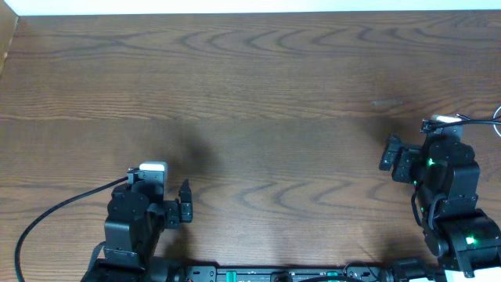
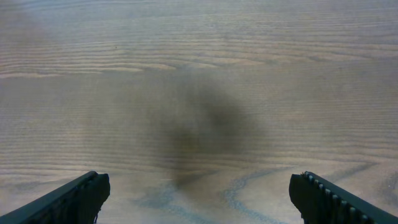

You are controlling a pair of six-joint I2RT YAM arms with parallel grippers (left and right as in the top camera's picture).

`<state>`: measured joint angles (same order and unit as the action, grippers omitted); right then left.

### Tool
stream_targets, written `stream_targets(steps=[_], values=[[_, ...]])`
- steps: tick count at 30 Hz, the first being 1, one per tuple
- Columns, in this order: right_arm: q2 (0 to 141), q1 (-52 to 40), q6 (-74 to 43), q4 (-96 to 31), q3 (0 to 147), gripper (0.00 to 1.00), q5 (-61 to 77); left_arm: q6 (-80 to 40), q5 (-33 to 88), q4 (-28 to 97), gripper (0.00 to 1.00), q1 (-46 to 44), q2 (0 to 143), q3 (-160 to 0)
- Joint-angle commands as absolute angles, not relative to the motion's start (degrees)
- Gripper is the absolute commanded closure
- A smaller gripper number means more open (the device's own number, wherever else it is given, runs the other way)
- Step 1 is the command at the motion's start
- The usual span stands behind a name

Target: Untangle cables

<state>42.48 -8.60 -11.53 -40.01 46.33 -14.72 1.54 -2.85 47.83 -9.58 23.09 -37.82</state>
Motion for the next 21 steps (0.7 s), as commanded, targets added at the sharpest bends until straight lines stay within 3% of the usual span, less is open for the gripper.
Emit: stream_targets(steps=[1,21], values=[[42.39,-9.37,-12.16,-40.12,46.02,0.01,-14.66,1.72,-2.11,47.99,0.02,-9.32,22.26,-37.71],[42.41,-9.37,-12.16,-40.12,46.02,0.01,-14.66,1.72,-2.13,52.51,0.02,-4.54,9.26,-37.71]])
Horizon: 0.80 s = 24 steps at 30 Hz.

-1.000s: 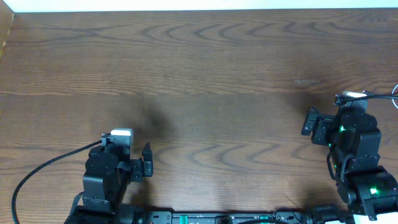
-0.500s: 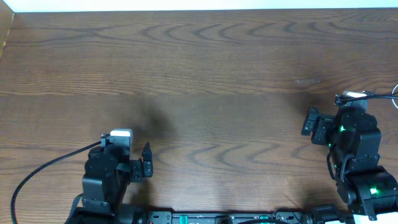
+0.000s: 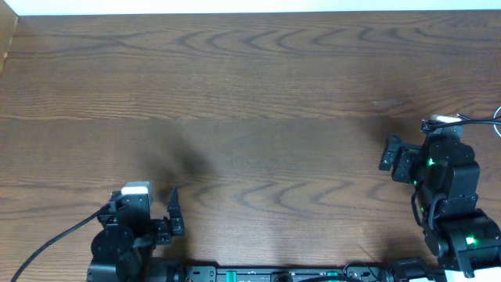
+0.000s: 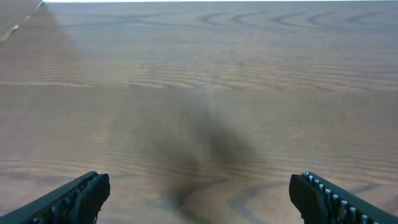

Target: Untangle cables

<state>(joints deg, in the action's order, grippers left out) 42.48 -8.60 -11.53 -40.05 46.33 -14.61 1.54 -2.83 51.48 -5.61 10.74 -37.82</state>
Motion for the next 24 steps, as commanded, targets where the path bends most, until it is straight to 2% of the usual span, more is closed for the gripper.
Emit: stream_targets(steps=[1,11,24], values=[[42.41,-9.37,-12.16,-40.12,46.02,0.01,-14.66,1.72,-2.13,52.73,0.02,-4.21,8.67,-37.71],[42.39,-9.37,-12.16,-40.12,46.02,0.01,-14.66,1.72,-2.13,55.37,0.02,-4.12,1.21,-37.65],[42.41,-9.37,-12.16,-40.12,46.02,0.01,-14.66,1.72,-2.13,57.01,0.02,-1.74,0.10,-37.50]])
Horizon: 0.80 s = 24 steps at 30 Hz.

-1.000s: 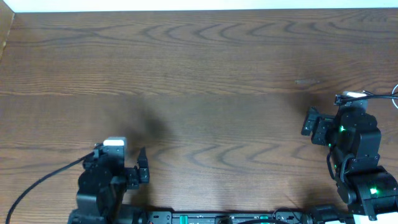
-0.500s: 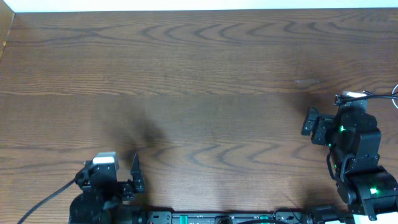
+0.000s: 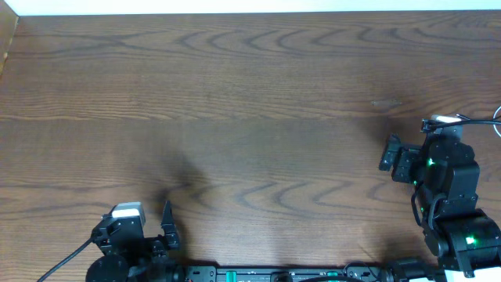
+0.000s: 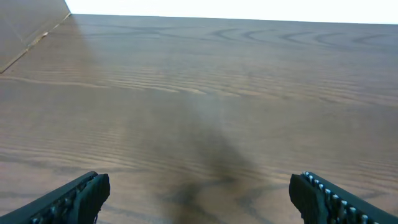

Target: Untangle cables

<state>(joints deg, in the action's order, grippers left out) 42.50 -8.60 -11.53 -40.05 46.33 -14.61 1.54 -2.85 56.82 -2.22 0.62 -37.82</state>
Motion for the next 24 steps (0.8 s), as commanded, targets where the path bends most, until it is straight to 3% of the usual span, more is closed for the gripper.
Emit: stream_targets(steps=[1,13,24], values=[[42.41,-9.37,-12.16,-40.12,46.02,0.01,-14.63,1.72,-2.13,57.01,0.02,-1.74,0.10,-37.50],[42.41,-9.37,-12.16,-40.12,46.02,0.01,-14.66,1.72,-2.11,54.96,0.02,-1.72,0.10,-34.70],[42.41,-9.37,-12.16,-40.12,46.02,0.01,-14.66,1.72,-2.11,35.42,0.02,-1.72,0.10,-22.48]])
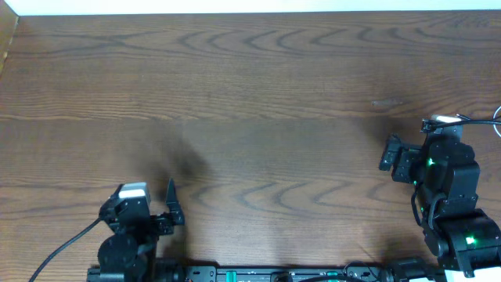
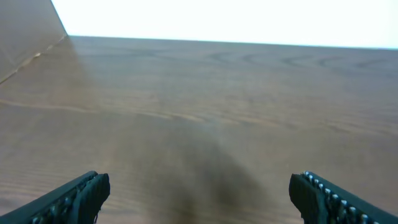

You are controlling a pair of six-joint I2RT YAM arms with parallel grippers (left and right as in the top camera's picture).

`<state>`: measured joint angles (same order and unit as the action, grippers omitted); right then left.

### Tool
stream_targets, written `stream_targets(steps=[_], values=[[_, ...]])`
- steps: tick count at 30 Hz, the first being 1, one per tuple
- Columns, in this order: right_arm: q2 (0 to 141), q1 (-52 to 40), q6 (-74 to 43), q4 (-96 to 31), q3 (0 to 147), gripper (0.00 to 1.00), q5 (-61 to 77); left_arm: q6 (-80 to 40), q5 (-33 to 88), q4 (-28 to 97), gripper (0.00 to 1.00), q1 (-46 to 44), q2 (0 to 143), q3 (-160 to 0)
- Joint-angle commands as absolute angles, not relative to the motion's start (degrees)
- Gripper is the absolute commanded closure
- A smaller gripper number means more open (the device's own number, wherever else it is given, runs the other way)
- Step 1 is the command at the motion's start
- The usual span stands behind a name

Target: Untangle cables

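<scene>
No tangled cables show on the brown wooden table (image 1: 250, 94) in either view. My left gripper (image 1: 150, 207) sits near the table's front edge at the left. In the left wrist view the left gripper (image 2: 199, 200) is open, its black fingertips (image 2: 78, 196) far apart with only bare wood between them. My right gripper (image 1: 389, 153) hovers at the right side of the table, pointing left; its jaws are too small to read from above.
A black lead (image 1: 63, 251) runs off the front left corner from the left arm. Another lead (image 1: 477, 119) goes from the right wrist off the right edge. A wall panel (image 2: 25, 31) borders the table's far left.
My left gripper has shifted a little away from the front edge. Its camera has tilted up, so more of the far table edge and the white background shows. The right arm has not moved.
My left gripper stood open over the table left of centre, looking down at bare wood. It was then nearer the front edge, then nearer still and pitched upward. Now it sits slightly forward again, still open. The right arm stayed in place throughout.
</scene>
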<state>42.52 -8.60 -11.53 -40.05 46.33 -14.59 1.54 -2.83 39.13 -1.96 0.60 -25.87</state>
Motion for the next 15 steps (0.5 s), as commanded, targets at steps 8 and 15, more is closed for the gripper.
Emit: stream_targets(steps=[8,15], values=[[42.41,-9.37,-12.16,-40.12,46.02,0.01,-14.66,1.69,-2.09,24.05,0.02,-1.72,0.10,-15.84],[42.41,-9.37,-12.16,-40.12,46.02,0.01,-14.66,1.72,-2.11,16.23,0.02,-1.72,0.10,-12.47]])
